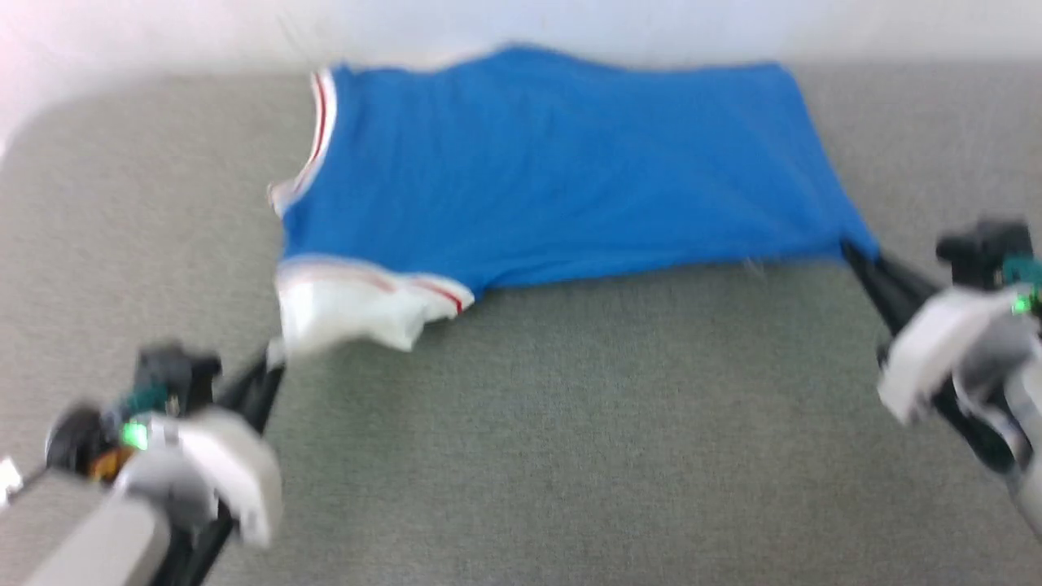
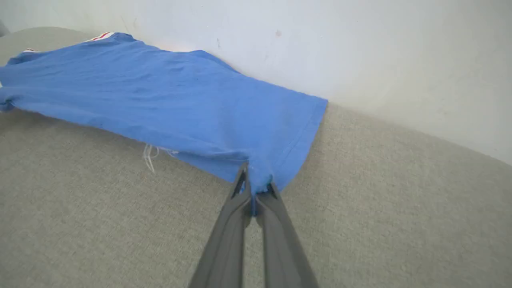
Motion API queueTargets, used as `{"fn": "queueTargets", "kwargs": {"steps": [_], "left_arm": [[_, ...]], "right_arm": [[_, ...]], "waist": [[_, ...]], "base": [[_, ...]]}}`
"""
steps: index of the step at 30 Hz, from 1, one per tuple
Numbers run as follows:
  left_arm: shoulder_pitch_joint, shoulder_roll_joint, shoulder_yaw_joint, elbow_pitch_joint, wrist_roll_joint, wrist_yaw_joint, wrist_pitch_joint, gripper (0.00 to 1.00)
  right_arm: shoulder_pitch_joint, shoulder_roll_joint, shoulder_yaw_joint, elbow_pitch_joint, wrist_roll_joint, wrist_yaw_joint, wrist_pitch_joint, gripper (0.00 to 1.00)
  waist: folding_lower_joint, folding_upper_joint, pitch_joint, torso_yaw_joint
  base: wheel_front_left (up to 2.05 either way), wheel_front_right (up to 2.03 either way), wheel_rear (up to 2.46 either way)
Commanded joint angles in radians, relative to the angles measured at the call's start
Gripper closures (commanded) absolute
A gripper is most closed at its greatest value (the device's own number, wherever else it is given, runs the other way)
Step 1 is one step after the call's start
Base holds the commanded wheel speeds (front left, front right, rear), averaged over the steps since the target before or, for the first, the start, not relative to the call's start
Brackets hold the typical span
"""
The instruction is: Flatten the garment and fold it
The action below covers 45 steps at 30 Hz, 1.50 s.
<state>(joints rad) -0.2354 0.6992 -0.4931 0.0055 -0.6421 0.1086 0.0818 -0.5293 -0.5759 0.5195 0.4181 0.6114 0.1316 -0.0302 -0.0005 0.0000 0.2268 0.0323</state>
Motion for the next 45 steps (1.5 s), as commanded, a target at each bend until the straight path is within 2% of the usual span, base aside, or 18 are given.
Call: {"fn": "queueTargets", "kwargs": {"steps": [1,7,14,19,23,30,33,41,45], "left_arm": [[0.043,0.021,-0.004,-0.030,-0.015,0.011,0.027,1.00],[0.233,0.117,-0.026,-0.199,-0.077,0.068,0.170,1.00],[0.409,0.175,-0.040,-0.321,-0.166,0.122,0.255,1.00],[0.520,0.209,-0.055,-0.395,-0.230,0.154,0.308,1.00],[0.539,0.228,-0.048,-0.426,-0.236,0.152,0.302,1.00],[0.437,0.183,-0.012,-0.441,-0.186,0.132,0.222,1.00],[0.369,0.146,0.011,-0.437,-0.166,0.126,0.175,1.00],[0.187,0.070,0.045,-0.382,-0.119,0.096,0.095,1.00],[0.093,0.044,0.038,-0.311,-0.099,0.071,0.091,1.00]], "right_arm": [[0.035,-0.017,0.000,-0.017,0.011,-0.001,0.021,1.00],[0.203,-0.097,-0.015,-0.112,0.039,-0.001,0.151,1.00],[0.438,-0.141,-0.105,-0.233,0.119,-0.001,0.335,1.00],[0.602,-0.145,-0.214,-0.325,0.149,-0.001,0.445,1.00],[0.688,-0.119,-0.303,-0.409,0.150,-0.001,0.497,1.00],[0.702,-0.048,-0.410,-0.516,0.109,-0.001,0.528,1.00],[0.677,-0.023,-0.442,-0.545,0.095,-0.001,0.535,1.00],[0.570,0.030,-0.492,-0.554,0.062,-0.001,0.546,1.00],[0.480,0.035,-0.473,-0.528,0.040,-0.001,0.556,1.00]], "waist": [[0.0005,0.0000,-0.096,0.025],[0.0005,0.0000,-0.149,0.039],[0.0005,0.0000,-0.220,0.046],[0.0005,0.0000,-0.251,0.047],[0.0005,0.0000,-0.242,0.048],[0.0005,0.0000,-0.201,0.040],[0.0005,0.0000,-0.173,0.031],[0.0005,0.0000,-0.082,0.012],[0.0005,0.0000,-0.019,0.000]], "base": [[0.00,0.00,0.00],[0.00,0.00,0.00],[0.00,0.00,0.00],[0.00,0.00,0.00],[0.00,0.00,0.00],[0.00,0.00,0.00],[0.00,0.00,0.00],[0.00,0.00,0.00],[0.00,0.00,0.00]]}}
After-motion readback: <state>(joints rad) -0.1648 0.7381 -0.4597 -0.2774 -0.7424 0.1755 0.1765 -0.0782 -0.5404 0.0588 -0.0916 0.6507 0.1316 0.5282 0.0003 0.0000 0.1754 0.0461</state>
